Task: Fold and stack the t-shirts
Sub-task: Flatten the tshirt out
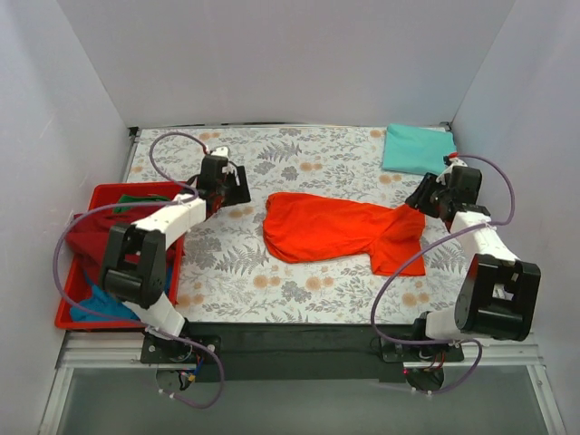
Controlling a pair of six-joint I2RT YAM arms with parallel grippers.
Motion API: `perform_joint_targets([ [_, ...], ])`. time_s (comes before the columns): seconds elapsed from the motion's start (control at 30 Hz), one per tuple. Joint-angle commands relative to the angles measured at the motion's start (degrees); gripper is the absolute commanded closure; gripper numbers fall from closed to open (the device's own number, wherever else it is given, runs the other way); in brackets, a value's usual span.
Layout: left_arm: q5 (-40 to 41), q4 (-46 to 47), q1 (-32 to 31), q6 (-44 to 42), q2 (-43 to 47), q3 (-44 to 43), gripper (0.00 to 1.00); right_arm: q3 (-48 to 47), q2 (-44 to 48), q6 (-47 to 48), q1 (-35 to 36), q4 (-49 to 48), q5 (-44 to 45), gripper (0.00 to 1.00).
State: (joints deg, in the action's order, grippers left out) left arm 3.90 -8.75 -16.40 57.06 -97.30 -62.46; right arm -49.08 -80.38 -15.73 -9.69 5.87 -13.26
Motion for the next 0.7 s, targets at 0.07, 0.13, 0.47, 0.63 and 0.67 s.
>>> perform_joint_targets([
  [0.07, -7.49, 10.51, -6.35, 4.37, 13.97, 14.71, 0.32, 7.22, 8.99, -0.18, 1.17, -4.99, 0.07, 0.51],
  [0.13, -7.68, 11.12, -10.31, 5.08, 11.09, 16.22, 0.32, 14.44, 15.84, -0.53, 1.43, -3.41, 2.70, 0.50],
  [0.47, -9.09, 13.85, -12.95, 4.55, 4.40, 13.77, 0.44, 20.25, 20.27, -1.41, 1.43, 0.46, 7.02, 0.49],
  [0.63, -8.30, 16.75, -13.04, 4.38, 3.69, 13.50, 0.98, 20.25, 13.95, -0.71, 1.43, -2.44, 4.73, 0.50],
  [0.67, -8.04, 16.49, -13.04, 4.38, 3.78, 12.37, 1.00, 20.16, 13.32, -0.71, 1.43, -2.96, 4.21, 0.50],
])
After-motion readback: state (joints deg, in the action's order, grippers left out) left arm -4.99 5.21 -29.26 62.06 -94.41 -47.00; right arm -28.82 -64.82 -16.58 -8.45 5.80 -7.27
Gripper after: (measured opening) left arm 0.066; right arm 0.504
